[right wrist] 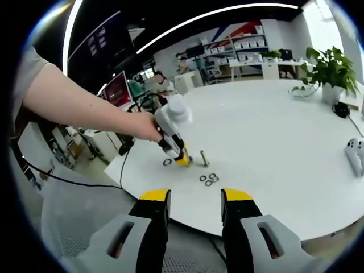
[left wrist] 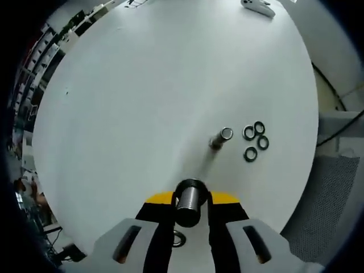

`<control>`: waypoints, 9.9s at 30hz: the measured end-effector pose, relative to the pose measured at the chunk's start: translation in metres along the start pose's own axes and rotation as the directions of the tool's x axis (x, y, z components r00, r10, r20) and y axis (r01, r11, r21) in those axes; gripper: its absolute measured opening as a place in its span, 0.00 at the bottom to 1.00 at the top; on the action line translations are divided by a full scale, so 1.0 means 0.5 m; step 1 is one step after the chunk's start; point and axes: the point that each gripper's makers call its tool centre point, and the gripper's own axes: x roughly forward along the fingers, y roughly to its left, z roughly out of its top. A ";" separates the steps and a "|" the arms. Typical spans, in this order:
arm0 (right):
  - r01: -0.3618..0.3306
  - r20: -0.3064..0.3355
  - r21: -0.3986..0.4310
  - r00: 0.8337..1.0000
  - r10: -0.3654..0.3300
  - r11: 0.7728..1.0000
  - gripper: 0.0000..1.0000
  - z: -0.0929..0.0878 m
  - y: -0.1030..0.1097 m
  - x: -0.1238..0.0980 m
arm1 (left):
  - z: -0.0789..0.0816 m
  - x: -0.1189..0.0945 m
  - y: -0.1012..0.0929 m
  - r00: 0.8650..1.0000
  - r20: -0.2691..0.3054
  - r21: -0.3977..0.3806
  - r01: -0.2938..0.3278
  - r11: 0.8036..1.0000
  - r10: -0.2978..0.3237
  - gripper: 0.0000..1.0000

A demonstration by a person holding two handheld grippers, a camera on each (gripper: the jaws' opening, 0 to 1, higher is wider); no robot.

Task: Place the washer onto the threaded stud by aligning its center hole with the stud, sliding it down to the base, and recovering from edge contact or off-axis alignment until the washer reaches the visible bottom stop.

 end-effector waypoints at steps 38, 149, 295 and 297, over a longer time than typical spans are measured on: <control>-0.001 -0.002 0.004 1.000 0.001 1.000 0.37 -0.001 0.000 0.000 | -0.124 0.012 0.054 0.999 -0.036 -0.096 -0.006 0.995 0.003 0.36; -0.022 -0.020 -0.019 1.000 0.022 1.000 0.36 -0.005 0.006 0.005 | -0.104 -0.085 0.027 0.992 0.106 -0.177 -0.046 0.983 0.066 0.19; -0.107 -0.103 -0.071 0.990 0.100 0.992 0.36 -0.031 0.032 0.014 | -0.312 -0.348 -0.154 0.769 0.571 -0.564 0.114 0.818 0.287 0.33; -0.121 -0.131 -0.080 0.985 0.110 0.989 0.36 -0.039 0.037 0.019 | -0.309 -0.344 -0.146 0.769 0.558 -0.528 0.037 0.849 0.313 0.31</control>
